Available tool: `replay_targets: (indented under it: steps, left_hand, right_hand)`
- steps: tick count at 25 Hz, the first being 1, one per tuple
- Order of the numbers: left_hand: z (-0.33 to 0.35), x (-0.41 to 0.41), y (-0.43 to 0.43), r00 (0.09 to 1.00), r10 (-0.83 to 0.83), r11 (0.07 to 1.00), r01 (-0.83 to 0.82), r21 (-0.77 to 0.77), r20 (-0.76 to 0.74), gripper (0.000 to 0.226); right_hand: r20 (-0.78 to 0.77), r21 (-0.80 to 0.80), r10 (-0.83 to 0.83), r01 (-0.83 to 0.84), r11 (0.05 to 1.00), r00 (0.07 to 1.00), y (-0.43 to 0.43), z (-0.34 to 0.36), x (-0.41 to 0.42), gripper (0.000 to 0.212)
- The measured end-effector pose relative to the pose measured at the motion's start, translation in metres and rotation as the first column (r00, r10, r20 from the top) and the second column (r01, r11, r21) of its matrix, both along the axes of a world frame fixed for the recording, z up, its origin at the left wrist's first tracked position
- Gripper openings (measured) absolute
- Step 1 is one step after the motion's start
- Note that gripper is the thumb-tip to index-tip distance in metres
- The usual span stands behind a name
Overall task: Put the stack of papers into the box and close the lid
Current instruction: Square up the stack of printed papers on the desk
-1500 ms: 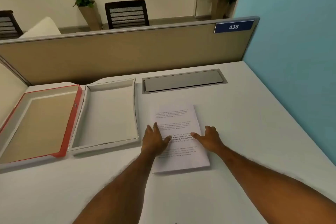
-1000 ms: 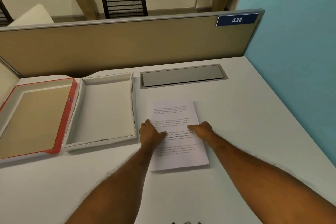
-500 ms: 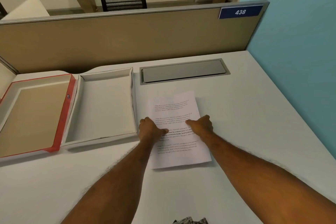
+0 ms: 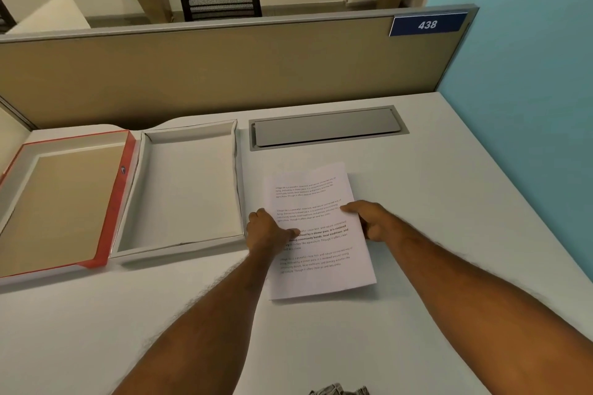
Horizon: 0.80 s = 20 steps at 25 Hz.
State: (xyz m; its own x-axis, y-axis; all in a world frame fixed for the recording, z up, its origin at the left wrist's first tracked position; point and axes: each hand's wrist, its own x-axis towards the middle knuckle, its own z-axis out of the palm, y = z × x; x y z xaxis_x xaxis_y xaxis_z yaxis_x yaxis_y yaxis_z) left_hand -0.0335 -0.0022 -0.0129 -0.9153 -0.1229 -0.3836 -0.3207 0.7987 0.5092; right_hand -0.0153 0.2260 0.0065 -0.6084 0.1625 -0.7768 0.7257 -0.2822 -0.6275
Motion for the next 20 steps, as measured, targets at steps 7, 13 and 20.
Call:
replay_targets:
  steps: [7, 13, 20]
  left_hand:
    - [0.000, -0.001, 0.001, 0.996, 0.053, 0.998, -0.055, 0.035, 0.074, 0.092]
    - [0.001, 0.002, 0.003, 0.997, 0.057, 0.998, -0.058, 0.012, 0.044, 0.092]
    - [0.005, 0.005, 0.001, 0.996, 0.067, 0.995, -0.071, 0.063, 0.065, 0.093]
  right_hand:
    - [-0.079, 0.116, 0.010, -0.001, 0.993, 0.997, 0.012, -0.008, 0.011, 0.034]
    - [-0.168, 0.133, 0.125, -0.103, 0.986, 0.978, 0.009, -0.009, 0.016, 0.033]
    - [-0.325, 0.298, 0.228, -0.130, 0.946, 0.918, -0.006, 0.003, 0.028, 0.032]
